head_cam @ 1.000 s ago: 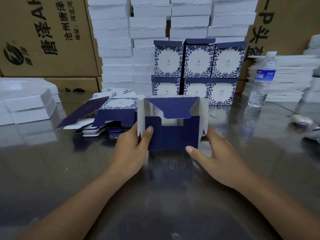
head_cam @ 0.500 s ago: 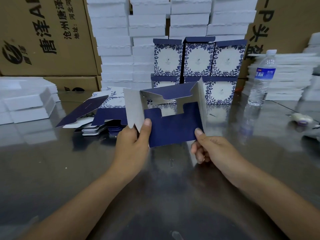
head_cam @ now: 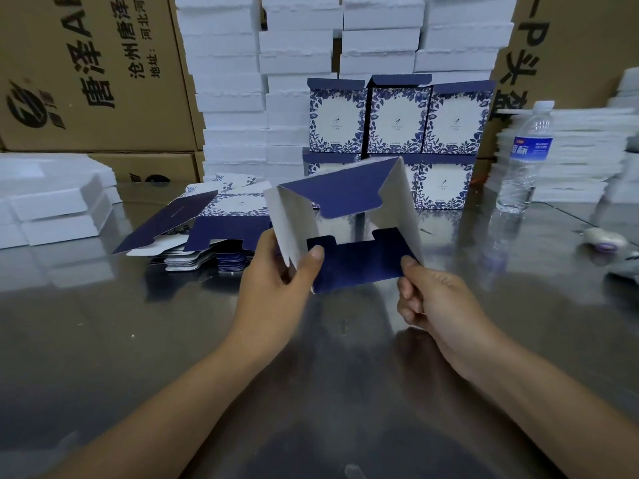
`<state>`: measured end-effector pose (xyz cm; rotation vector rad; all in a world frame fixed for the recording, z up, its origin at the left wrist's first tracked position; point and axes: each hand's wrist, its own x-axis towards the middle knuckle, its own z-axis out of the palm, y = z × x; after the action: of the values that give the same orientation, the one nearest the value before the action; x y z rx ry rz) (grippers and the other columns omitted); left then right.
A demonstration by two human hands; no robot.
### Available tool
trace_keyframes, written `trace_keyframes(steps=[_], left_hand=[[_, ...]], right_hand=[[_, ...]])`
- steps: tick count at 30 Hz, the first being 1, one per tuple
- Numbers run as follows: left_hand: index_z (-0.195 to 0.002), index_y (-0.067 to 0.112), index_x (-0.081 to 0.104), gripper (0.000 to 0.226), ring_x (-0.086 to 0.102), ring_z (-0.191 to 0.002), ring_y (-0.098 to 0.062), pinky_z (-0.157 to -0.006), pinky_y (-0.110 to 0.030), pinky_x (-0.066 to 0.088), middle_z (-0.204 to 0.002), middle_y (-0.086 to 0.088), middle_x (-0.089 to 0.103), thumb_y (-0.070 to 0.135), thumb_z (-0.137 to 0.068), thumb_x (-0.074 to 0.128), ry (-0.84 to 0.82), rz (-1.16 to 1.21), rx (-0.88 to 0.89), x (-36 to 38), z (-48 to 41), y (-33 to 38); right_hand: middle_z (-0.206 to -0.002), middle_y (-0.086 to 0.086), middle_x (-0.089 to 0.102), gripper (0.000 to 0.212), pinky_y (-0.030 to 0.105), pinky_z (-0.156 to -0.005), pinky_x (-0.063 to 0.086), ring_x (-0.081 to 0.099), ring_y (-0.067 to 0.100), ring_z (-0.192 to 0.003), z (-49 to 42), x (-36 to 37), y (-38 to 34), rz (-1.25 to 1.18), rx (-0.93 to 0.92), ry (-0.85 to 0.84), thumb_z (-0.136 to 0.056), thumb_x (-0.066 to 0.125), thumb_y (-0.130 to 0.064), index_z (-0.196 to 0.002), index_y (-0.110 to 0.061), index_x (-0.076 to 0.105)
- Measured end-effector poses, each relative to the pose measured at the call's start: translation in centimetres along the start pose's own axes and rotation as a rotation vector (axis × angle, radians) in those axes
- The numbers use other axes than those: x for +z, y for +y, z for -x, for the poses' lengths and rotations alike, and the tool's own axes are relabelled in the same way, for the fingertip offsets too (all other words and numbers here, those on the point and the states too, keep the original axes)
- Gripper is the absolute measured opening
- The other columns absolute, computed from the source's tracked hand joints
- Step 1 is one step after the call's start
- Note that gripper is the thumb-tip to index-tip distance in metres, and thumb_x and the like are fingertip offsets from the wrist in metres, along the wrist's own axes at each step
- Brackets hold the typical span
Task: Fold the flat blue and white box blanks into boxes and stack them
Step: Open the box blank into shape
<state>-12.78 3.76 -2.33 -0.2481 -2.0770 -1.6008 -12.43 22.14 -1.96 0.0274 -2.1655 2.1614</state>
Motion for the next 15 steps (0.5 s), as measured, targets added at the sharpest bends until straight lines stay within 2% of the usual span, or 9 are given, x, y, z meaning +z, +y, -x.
trace_keyframes(steps=[3,6,8,10,15], left_hand=[[-0.1,0.025,0.048,0.035,0.043,-0.044,-0.006,-0.054,-0.027,0.038,-0.051,0.011,0.044,0.052,-0.08,0.059,-0.058,-0.004,-0.157,0.2,0.0,-0.1],[-0.076,0.013,0.046,0.044,0.037,-0.036,-0.012,-0.054,-0.029,0.038,-0.045,0.008,0.036,0.056,-0.084,0.052,-0.189,0.102,-0.382,0.4,0.1,0.4],[-0.066,0.01,0.045,0.046,0.032,-0.035,-0.013,-0.05,-0.028,0.037,-0.041,0.005,0.029,0.049,-0.09,0.051,-0.25,0.302,-0.482,0.6,0.3,0.8],[-0.063,0.011,0.041,0.042,0.03,-0.036,-0.011,-0.044,-0.024,0.037,-0.043,0.004,0.025,0.039,-0.093,0.052,-0.265,0.454,-0.502,0.5,0.4,1.1],[-0.054,0.016,0.034,0.046,0.027,-0.036,-0.011,-0.041,-0.021,0.035,-0.045,0.004,0.023,0.024,-0.095,0.054,-0.226,0.488,-0.453,0.6,0.4,1.1]], right_hand=[[-0.04,-0.004,0.032,0.06,0.018,-0.048,0.034,0.035,0.009,-0.038,0.0,0.2,-0.2,-0.053,-0.018,0.02,-0.098,0.044,-0.03,-0.039,-0.02,0.046],[-0.04,-0.003,0.034,0.061,0.017,-0.048,0.037,0.037,0.01,-0.039,0.3,0.6,-0.4,-0.092,-0.028,-0.008,-0.098,0.044,-0.031,-0.038,-0.02,0.048],[-0.041,-0.003,0.035,0.061,0.017,-0.049,0.039,0.038,0.01,-0.04,0.5,0.9,-0.5,-0.098,-0.03,-0.03,-0.098,0.043,-0.031,-0.038,-0.02,0.048],[-0.041,-0.002,0.036,0.059,0.017,-0.05,0.04,0.038,0.011,-0.04,0.8,1.1,-0.6,-0.112,-0.026,-0.046,-0.098,0.043,-0.031,-0.04,-0.02,0.047],[-0.038,0.001,0.037,0.06,0.018,-0.046,0.039,0.039,0.013,-0.038,1.1,1.5,-0.9,-0.147,-0.018,-0.053,-0.097,0.043,-0.03,-0.039,-0.019,0.044]])
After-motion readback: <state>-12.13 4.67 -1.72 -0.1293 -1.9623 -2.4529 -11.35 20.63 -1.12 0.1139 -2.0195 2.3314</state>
